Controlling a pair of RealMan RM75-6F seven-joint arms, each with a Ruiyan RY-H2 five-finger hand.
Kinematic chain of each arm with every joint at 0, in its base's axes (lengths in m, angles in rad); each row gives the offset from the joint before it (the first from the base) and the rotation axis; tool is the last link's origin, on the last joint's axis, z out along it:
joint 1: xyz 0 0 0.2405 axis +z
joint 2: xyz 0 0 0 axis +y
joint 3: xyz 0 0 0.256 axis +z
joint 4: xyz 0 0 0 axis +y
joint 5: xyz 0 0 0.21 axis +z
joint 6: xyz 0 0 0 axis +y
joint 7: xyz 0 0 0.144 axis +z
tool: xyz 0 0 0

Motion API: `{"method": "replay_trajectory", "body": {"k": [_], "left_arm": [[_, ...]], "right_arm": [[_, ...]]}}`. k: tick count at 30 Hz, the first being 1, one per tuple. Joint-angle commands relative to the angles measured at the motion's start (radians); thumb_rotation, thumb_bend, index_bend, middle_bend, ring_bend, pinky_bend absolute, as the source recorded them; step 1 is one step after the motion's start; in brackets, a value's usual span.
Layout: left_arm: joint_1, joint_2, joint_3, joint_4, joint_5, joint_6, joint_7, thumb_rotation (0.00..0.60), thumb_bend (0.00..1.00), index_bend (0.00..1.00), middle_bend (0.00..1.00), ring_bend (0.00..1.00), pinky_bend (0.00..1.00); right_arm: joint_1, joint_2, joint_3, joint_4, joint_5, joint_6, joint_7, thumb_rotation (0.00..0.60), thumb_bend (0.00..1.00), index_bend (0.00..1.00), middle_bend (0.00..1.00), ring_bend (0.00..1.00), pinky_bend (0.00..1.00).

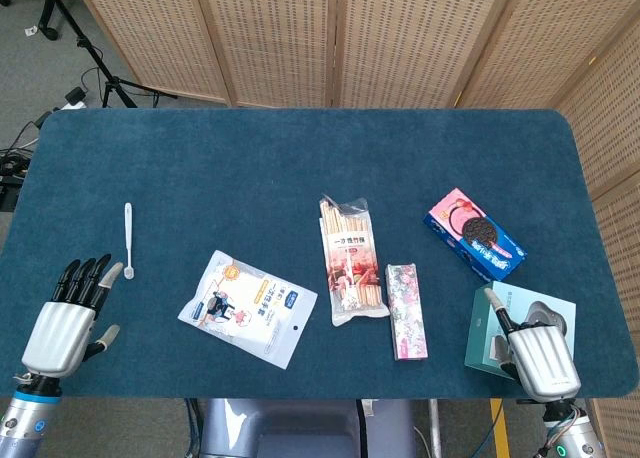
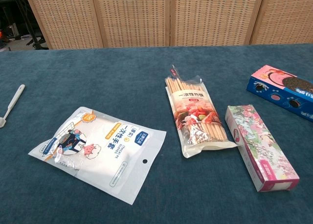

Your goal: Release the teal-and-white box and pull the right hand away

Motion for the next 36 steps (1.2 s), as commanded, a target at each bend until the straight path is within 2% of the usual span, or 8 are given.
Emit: {"method": "replay_trajectory", "body": {"k": [1, 4, 9, 17, 36], "left_arm": [[0.001, 0.0, 0.0, 0.0, 0.0, 0.001, -0.002, 0.6, 0.23, 0.0, 0.0, 0.0, 0.0], [0.001, 0.001, 0.0, 0.0, 0.001, 0.003, -0.004, 0.6, 0.23, 0.0, 0.0, 0.0, 0.0], [0.0, 0.002, -0.001, 0.0, 0.001, 0.002, -0.007, 0.6, 0.23, 0.0, 0.0, 0.0, 0.0], [0.0, 0.003, -0.001, 0.001, 0.001, 0.002, -0.009, 0.6, 0.23, 0.0, 0.0, 0.0, 0.0], [-0.001, -0.009, 0.001, 0.003, -0.002, -0.006, 0.015, 0.6, 0.23, 0.0, 0.0, 0.0, 0.0]], "right_arm": [[0.001, 0.01, -0.013, -0.02, 0.01, -0.026, -0.009, 0.6, 0.88, 0.0, 0.74, 0.88, 0.87], [0.006, 0.016, -0.026, -0.03, 0.015, -0.054, -0.011, 0.6, 0.96, 0.0, 0.75, 0.89, 0.89], [0.019, 0.033, -0.057, -0.058, 0.025, -0.12, -0.014, 0.6, 1.0, 0.0, 0.75, 0.9, 0.9], [0.028, 0.043, -0.071, -0.089, 0.04, -0.161, -0.035, 0.6, 1.0, 0.0, 0.76, 0.9, 0.9], [0.041, -0.039, -0.102, -0.051, -0.041, -0.182, -0.044, 0.6, 1.0, 0.0, 0.75, 0.9, 0.9]]}}
